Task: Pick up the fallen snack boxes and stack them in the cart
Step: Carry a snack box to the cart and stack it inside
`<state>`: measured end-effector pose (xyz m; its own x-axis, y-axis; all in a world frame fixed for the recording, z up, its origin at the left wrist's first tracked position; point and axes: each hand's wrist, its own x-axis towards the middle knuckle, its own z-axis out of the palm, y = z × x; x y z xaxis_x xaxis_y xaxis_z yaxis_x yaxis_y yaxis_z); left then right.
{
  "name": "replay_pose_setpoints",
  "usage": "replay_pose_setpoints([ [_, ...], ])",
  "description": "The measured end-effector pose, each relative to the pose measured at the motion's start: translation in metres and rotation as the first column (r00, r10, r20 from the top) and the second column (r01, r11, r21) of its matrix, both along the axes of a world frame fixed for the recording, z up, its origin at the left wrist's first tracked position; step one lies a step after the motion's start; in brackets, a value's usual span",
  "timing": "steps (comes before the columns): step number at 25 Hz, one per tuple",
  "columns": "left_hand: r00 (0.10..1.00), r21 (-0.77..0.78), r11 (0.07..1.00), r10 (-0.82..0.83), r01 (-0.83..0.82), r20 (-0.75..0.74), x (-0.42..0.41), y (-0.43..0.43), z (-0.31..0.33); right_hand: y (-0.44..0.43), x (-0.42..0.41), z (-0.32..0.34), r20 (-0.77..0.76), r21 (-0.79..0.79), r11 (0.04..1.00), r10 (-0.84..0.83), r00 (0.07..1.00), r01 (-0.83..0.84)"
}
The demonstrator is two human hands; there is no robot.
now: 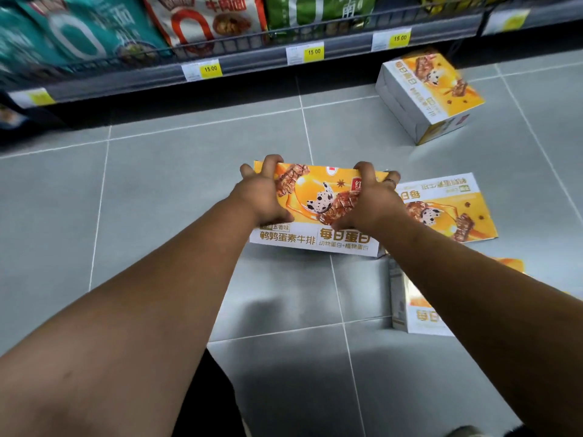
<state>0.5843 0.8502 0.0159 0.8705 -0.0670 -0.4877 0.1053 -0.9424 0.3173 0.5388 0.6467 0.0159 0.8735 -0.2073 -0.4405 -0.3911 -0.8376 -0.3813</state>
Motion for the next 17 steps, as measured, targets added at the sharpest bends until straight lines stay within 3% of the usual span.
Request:
replay_pose_setpoints([
  [4, 0.998, -0.093, 0.996, 0.002, 0.003, 0.056, 0.005, -0.025, 0.087, -0.021, 0.007, 0.097, 0.065, -0.070, 0.997, -0.015, 0.998, 0.019],
  [8, 0.994, -0.085, 0.993, -0.072, 0.079, 0.083, 0.008, -0.045, 0.203, -0.039, -0.007, 0.210, 0.074, -0.083, 0.994, -0.067, 0.995, 0.073],
  [17, 0.950, -0.089, 0.967, -0.216, 0.241, 0.225, 0.006, -0.089, 0.530, -0.079, -0.028, 0.520, 0.199, -0.053, 0.975, -0.202, 0.959, 0.216],
])
